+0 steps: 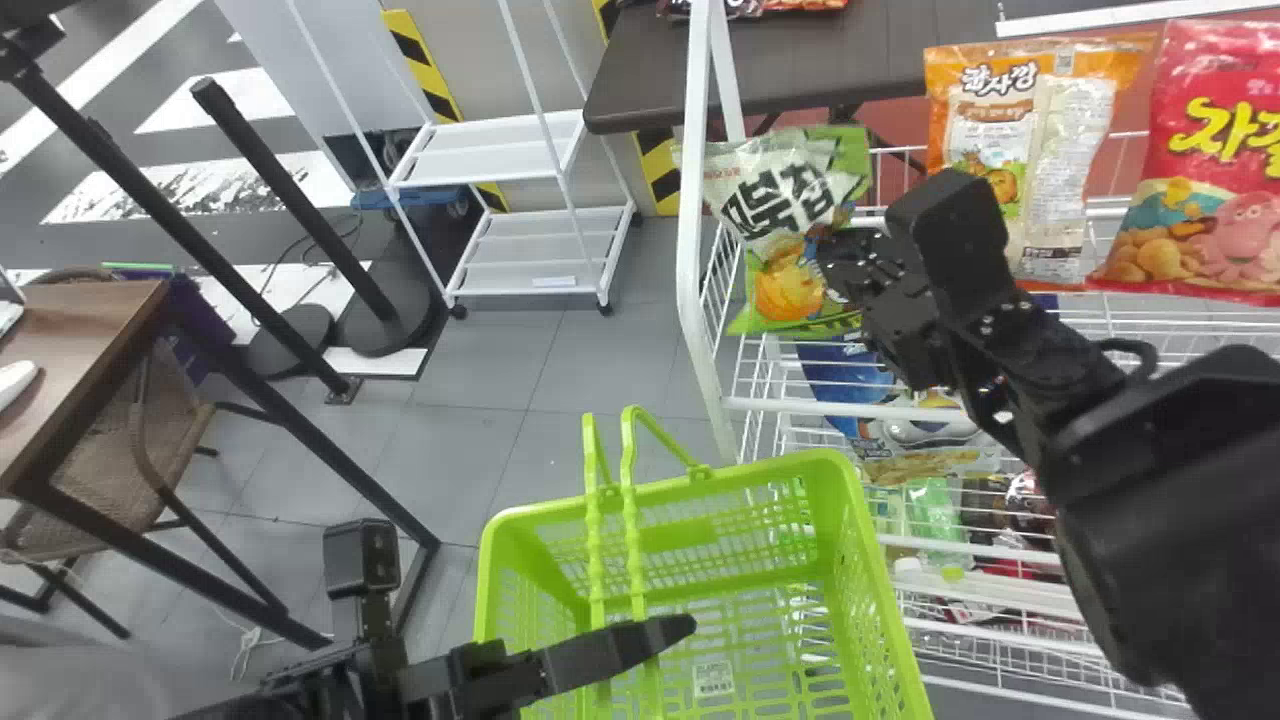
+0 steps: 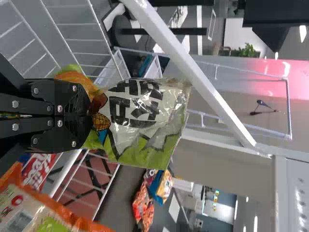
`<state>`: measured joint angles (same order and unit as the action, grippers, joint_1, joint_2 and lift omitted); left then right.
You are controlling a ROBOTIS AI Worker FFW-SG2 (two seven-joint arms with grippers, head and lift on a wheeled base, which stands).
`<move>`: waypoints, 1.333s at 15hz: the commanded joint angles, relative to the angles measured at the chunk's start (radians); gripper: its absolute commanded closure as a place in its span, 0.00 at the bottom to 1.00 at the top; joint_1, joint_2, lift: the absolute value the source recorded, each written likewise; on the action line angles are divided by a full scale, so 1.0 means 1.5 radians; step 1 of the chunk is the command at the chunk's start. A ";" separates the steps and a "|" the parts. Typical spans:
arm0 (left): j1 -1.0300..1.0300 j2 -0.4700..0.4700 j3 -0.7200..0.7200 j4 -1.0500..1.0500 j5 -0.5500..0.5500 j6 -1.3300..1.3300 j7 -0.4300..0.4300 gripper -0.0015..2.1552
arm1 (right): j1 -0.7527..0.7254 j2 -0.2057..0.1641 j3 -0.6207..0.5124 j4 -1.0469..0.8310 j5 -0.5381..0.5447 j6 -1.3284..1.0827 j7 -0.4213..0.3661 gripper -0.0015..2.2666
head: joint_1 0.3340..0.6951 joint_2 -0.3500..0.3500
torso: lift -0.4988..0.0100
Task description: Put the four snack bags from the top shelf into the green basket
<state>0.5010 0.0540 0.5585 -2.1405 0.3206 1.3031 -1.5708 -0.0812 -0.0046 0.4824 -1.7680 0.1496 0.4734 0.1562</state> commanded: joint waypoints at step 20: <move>-0.034 0.004 -0.034 0.013 0.000 0.012 -0.007 1.00 | 0.134 -0.019 0.151 -0.228 -0.144 0.506 0.005 0.99 | 1.00 1.00 | 0.98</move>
<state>0.4481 0.0602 0.5094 -2.1193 0.3200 1.3203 -1.5708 0.1614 -0.0567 0.6823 -2.1902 -0.0473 1.2173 0.1633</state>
